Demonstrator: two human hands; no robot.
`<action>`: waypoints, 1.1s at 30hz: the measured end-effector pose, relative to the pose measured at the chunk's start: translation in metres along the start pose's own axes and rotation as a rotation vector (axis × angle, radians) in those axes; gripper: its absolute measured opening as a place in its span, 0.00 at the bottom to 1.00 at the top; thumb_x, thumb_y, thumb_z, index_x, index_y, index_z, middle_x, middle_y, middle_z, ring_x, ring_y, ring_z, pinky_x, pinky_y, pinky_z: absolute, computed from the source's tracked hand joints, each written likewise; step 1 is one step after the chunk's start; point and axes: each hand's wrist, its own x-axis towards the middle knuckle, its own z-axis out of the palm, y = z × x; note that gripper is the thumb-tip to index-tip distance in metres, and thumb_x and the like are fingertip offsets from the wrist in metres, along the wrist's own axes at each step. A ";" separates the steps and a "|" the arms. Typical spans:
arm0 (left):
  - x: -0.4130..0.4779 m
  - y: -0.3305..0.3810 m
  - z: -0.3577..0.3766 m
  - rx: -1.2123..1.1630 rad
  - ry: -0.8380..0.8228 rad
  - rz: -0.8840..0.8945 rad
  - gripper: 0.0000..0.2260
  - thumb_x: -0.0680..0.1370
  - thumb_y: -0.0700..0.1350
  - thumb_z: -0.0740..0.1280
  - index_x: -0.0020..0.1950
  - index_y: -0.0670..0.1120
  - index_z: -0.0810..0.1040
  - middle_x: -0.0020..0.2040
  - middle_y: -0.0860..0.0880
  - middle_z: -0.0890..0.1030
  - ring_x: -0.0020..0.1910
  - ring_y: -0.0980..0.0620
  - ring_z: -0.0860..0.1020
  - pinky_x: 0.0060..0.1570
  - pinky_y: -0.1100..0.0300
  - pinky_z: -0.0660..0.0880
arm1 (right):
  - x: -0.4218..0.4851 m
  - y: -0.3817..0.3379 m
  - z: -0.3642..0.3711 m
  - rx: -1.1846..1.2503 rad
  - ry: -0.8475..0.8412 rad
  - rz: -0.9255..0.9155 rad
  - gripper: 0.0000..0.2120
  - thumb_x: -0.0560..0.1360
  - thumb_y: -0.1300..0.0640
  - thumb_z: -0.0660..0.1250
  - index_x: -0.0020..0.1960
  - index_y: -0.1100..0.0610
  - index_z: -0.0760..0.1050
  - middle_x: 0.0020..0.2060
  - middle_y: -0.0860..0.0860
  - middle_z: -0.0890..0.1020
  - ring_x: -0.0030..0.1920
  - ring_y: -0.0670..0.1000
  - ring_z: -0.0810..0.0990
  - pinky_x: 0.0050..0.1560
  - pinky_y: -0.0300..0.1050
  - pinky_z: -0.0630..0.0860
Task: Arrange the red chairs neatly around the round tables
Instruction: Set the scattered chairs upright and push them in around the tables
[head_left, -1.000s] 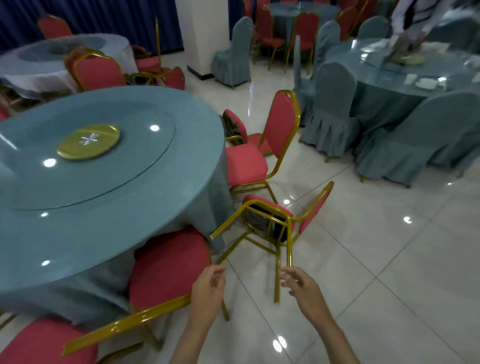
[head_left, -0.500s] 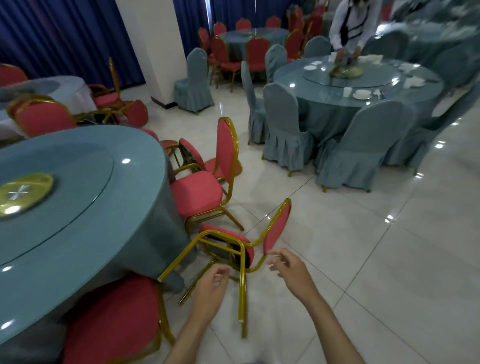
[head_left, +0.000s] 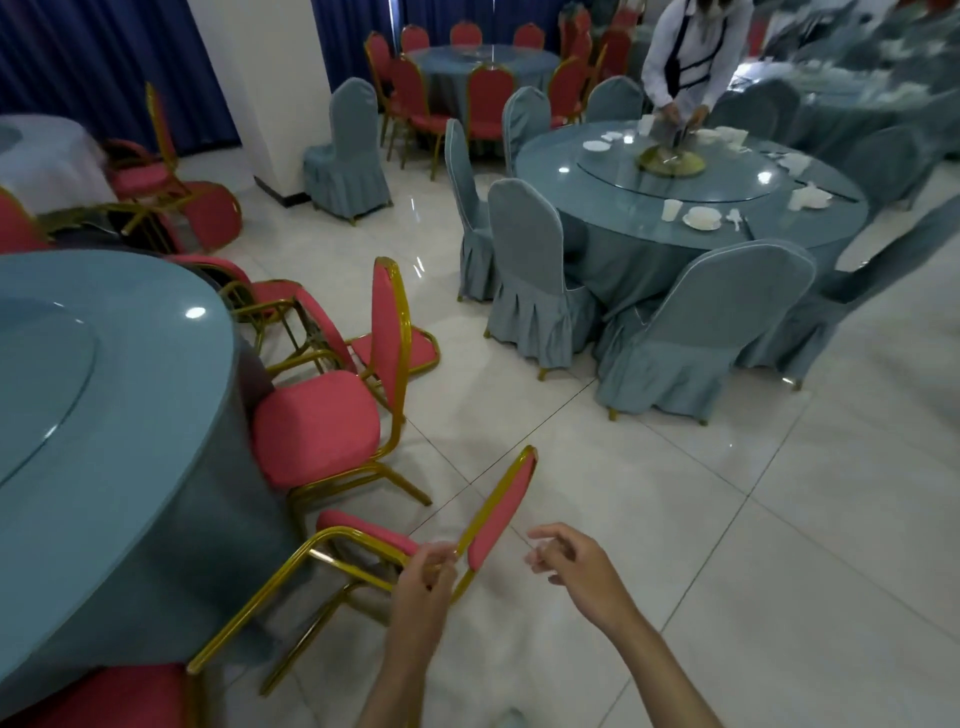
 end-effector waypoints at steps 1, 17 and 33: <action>0.017 0.003 0.013 -0.002 -0.008 0.023 0.11 0.80 0.36 0.69 0.51 0.53 0.82 0.45 0.55 0.85 0.45 0.50 0.83 0.44 0.57 0.80 | 0.018 -0.003 -0.012 -0.005 -0.003 0.001 0.12 0.83 0.61 0.62 0.57 0.49 0.81 0.45 0.50 0.88 0.49 0.50 0.86 0.51 0.44 0.78; 0.177 0.049 0.136 0.042 0.084 -0.018 0.14 0.81 0.33 0.66 0.49 0.52 0.83 0.45 0.58 0.85 0.45 0.54 0.84 0.50 0.50 0.82 | 0.221 0.009 -0.141 -0.047 -0.120 0.110 0.10 0.84 0.60 0.61 0.57 0.52 0.80 0.44 0.49 0.88 0.45 0.48 0.86 0.50 0.44 0.79; 0.315 0.127 0.237 0.123 0.136 -0.068 0.12 0.83 0.36 0.64 0.52 0.51 0.83 0.47 0.58 0.84 0.46 0.55 0.84 0.49 0.57 0.80 | 0.443 -0.032 -0.245 -0.229 -0.427 0.046 0.10 0.81 0.61 0.64 0.52 0.49 0.81 0.41 0.49 0.88 0.41 0.47 0.85 0.40 0.37 0.75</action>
